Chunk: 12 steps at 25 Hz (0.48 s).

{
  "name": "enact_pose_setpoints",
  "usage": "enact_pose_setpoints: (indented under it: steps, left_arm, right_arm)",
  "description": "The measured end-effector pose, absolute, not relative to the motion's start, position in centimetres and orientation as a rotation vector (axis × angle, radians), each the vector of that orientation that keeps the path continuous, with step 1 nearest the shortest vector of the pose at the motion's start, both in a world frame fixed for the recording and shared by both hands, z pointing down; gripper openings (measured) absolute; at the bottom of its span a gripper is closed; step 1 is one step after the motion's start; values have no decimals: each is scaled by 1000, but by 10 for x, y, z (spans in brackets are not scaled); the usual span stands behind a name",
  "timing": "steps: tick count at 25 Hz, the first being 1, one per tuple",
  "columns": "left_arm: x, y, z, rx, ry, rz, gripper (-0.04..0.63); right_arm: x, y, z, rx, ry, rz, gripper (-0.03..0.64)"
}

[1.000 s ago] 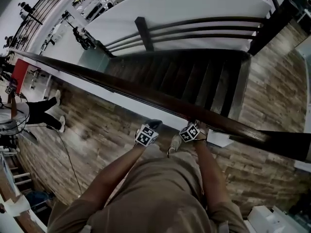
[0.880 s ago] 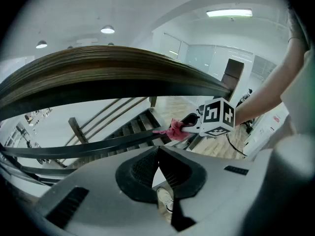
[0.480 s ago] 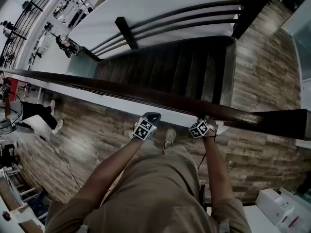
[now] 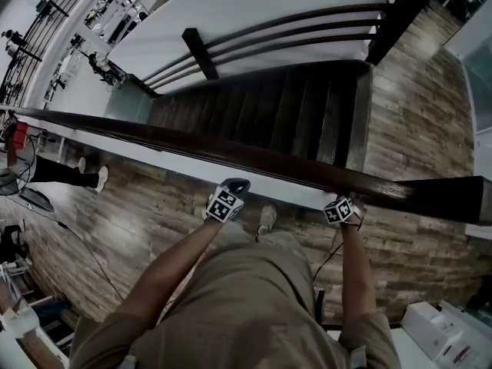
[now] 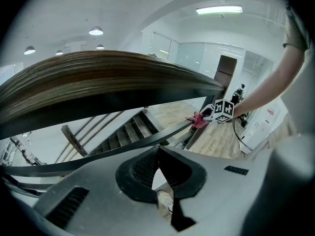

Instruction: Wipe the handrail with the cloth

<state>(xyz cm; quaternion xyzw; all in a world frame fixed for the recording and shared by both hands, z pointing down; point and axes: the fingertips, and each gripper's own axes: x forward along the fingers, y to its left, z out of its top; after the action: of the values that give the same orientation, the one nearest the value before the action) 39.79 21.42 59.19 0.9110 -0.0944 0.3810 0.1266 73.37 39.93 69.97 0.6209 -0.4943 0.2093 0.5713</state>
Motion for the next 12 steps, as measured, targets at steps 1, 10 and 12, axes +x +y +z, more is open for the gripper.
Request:
enact_pose_setpoints:
  steps: [1, 10, 12]
  left_arm:
    - [395, 210, 591, 2651, -284, 1108, 18]
    - [352, 184, 594, 2619, -377, 1075, 18]
    - [334, 170, 592, 2611, -401, 1067, 18]
  right_arm:
    - [740, 404, 699, 1466, -1139, 511, 61]
    - [762, 449, 699, 1606, -946, 801, 60]
    - [737, 452, 699, 1632, -957, 837, 60]
